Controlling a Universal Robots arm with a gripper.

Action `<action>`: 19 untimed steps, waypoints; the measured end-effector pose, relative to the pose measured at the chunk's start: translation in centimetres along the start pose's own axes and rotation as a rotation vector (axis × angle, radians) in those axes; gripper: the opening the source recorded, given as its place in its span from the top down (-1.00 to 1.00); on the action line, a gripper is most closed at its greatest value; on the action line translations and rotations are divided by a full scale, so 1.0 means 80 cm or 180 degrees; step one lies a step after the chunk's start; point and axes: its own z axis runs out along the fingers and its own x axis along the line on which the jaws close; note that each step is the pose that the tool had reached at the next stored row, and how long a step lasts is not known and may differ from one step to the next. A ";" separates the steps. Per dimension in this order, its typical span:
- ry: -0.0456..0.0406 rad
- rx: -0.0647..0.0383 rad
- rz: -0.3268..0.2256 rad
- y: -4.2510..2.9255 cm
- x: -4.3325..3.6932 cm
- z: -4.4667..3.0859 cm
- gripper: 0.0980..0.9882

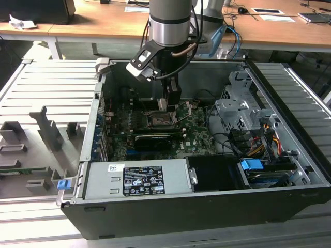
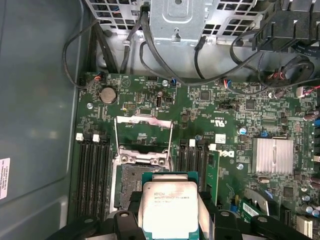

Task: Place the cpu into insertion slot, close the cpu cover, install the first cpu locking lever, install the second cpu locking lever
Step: 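Place the cpu into insertion slot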

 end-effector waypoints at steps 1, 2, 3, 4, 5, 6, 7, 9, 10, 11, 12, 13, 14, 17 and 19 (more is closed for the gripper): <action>0.0000 0.0000 0.0000 -0.0001 0.000 0.0008 0.03; 0.0000 0.0000 0.0000 -0.0001 0.000 0.0018 0.03; 0.0000 0.0000 0.0000 -0.0002 0.000 0.0024 0.03; 0.0000 0.0000 0.0000 -0.0002 0.000 0.0029 0.03; 0.0000 0.0000 0.0000 -0.0003 0.000 0.0042 0.03; 0.0000 0.0000 0.0000 -0.0004 0.000 0.0051 0.03; 0.0000 0.0000 0.0000 -0.0004 0.000 0.0062 0.03; 0.0000 0.0000 0.0001 -0.0005 0.000 0.0073 0.03; -0.0001 0.0000 0.0003 -0.0006 0.000 0.0076 0.03; -0.0001 0.0000 0.0010 -0.0006 0.000 0.0077 0.03; -0.0002 -0.0001 0.0037 -0.0006 0.000 0.0081 0.03; -0.0004 -0.0001 0.0059 -0.0006 0.000 0.0083 0.03; -0.0007 -0.0002 0.0094 -0.0006 0.000 0.0086 0.03; -0.0015 -0.0004 0.0205 -0.0010 0.001 0.0102 0.03; -0.0016 -0.0005 0.0212 -0.0011 0.001 0.0116 0.03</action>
